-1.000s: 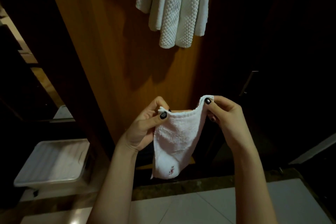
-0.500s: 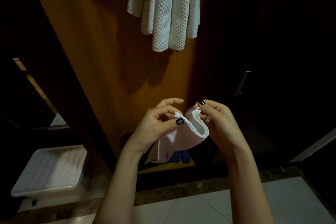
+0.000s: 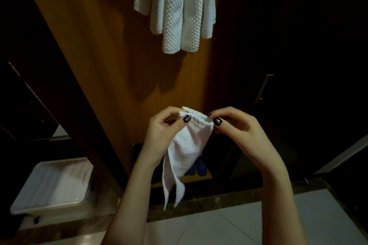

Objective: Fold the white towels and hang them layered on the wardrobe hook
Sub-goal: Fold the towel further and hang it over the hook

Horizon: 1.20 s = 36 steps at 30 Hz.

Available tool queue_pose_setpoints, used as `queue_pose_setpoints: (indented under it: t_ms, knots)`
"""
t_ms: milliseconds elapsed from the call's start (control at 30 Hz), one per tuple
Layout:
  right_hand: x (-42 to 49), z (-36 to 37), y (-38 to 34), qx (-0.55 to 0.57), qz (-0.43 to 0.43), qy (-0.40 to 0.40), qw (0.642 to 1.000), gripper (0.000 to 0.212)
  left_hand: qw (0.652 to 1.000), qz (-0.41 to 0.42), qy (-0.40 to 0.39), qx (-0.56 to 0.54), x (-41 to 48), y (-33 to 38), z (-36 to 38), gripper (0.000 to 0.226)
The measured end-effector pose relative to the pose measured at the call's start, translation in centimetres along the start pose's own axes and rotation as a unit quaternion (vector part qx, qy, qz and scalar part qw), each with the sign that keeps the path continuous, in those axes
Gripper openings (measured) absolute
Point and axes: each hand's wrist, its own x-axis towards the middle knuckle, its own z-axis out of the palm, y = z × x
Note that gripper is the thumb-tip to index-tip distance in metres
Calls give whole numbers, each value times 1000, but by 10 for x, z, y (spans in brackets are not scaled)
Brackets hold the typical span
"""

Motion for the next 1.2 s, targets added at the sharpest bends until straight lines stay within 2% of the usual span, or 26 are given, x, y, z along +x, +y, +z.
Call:
queue_pose_setpoints:
  t_ms: [100, 267, 467, 567, 667, 733, 800, 867, 967, 1133, 1200]
  knots:
    - [-1, 1, 1, -52, -5, 10, 999, 15, 999, 13, 30, 13, 0, 3, 3, 6]
    - [5, 11, 8, -129, 15, 33, 991, 17, 999, 34, 14, 31, -3, 9, 5, 5]
    - [11, 17, 10, -186, -20, 42, 981, 19, 995, 51, 29, 82, -3, 6, 4, 21]
    - [12, 23, 8, -166, -36, 59, 984, 20, 994, 56, 51, 83, -3, 8, 1, 29]
    - [15, 33, 8, -86, -28, 109, 990, 21, 994, 67, 73, 54, -2, 12, 2, 30]
    - [18, 37, 8, -16, -2, 98, 995, 25, 994, 65, 88, 21, -1, 14, 5, 27]
    - [18, 39, 10, 4, 13, 77, 997, 14, 993, 70, 97, 17, 1, 11, 7, 29]
    - [20, 39, 11, -26, 8, 100, 995, 6, 990, 80, 107, 39, 1, 2, 8, 30]
    - [29, 36, 11, -51, 9, 159, 986, 18, 988, 68, 110, 82, -8, -25, 11, 28]
    - [58, 27, 1, 1, 26, 214, 976, 16, 980, -3, 90, 179, -17, -78, 11, 14]
    - [67, 26, -4, 16, 17, 219, 975, 17, 971, -3, 101, 217, -10, -85, 9, 9]
